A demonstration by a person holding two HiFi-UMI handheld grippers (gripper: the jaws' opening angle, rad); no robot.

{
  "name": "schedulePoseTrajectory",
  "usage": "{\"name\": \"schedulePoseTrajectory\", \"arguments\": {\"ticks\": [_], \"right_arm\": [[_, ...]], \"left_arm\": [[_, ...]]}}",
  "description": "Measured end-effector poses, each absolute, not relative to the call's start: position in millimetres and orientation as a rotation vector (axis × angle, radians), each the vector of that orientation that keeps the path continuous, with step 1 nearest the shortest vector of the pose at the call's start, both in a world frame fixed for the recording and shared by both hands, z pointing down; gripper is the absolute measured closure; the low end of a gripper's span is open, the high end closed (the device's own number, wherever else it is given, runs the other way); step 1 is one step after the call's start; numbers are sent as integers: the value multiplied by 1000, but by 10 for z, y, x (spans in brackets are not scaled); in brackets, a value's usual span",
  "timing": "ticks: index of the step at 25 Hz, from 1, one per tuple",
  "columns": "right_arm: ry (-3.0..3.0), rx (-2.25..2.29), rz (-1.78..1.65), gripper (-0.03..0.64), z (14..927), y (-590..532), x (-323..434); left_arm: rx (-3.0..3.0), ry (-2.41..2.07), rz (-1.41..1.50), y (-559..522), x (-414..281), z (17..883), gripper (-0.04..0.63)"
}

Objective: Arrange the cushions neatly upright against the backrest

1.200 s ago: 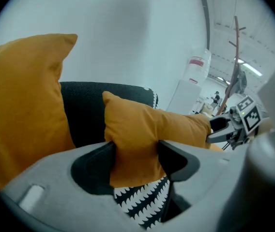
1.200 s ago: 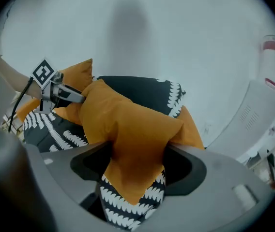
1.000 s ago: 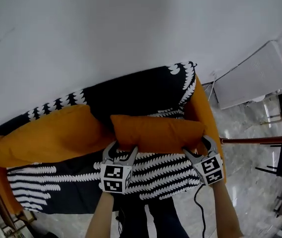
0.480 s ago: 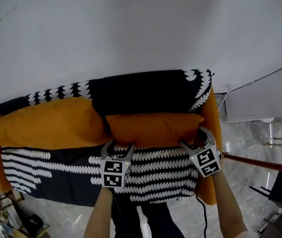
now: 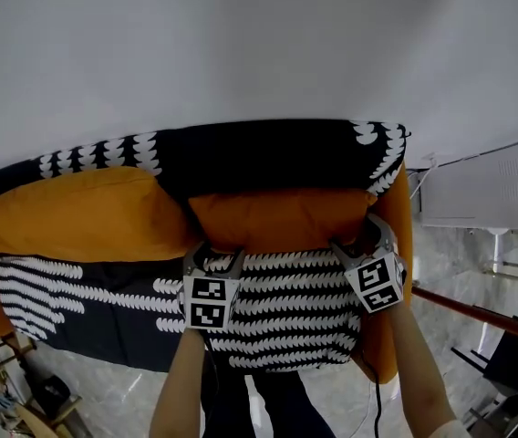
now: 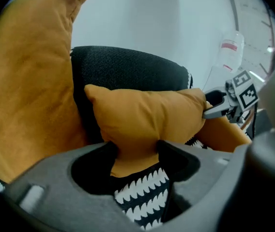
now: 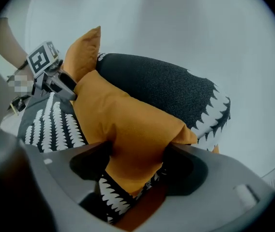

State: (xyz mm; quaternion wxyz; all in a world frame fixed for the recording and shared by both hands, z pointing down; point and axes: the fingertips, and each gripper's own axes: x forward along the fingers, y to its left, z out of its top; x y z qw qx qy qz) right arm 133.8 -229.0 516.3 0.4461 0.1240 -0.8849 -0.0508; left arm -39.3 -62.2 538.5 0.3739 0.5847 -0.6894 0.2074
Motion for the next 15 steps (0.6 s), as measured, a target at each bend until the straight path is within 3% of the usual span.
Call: {"name": "schedulePoseTrajectory", "arguments": {"ticks": [15], "right_arm": [[-2172,335,-171,222,5601,-2380,1523]], "left_arm": [[1417,-1687,580,-635,-264,5876,276]]}}
